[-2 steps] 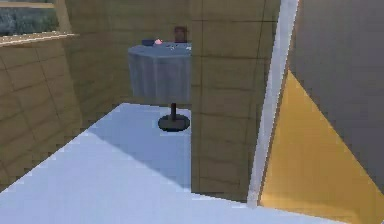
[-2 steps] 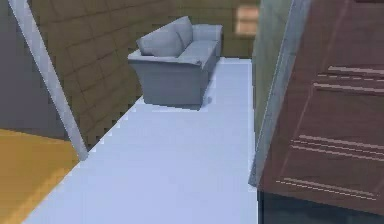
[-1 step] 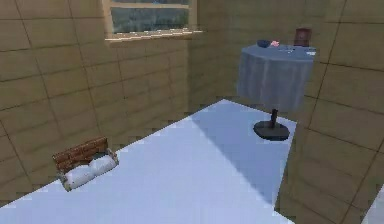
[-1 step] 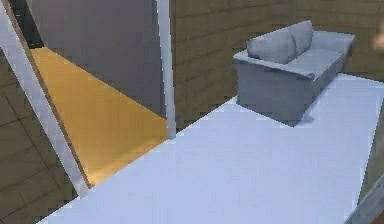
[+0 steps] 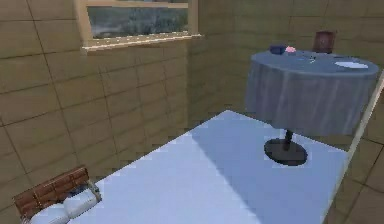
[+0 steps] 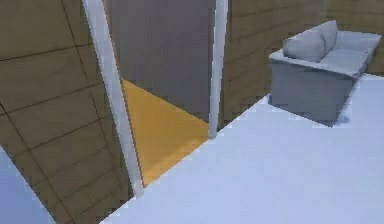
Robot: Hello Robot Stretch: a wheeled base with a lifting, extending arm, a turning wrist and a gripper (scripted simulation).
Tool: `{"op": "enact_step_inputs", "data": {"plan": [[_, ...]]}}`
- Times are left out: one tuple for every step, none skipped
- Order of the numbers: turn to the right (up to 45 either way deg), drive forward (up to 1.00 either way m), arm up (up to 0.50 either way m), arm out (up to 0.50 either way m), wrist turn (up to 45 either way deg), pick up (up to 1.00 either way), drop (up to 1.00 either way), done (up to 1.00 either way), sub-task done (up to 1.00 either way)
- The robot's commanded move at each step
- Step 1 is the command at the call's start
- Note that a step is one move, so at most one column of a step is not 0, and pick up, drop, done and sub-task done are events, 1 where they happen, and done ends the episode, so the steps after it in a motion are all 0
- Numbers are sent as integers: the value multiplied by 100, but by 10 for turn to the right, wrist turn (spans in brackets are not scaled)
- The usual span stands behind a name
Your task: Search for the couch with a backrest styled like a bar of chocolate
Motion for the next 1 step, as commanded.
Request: {"op": "enact_step_inputs", "data": {"plan": [[-450, 0, 0, 0, 0, 0, 0, 0, 0]]}}
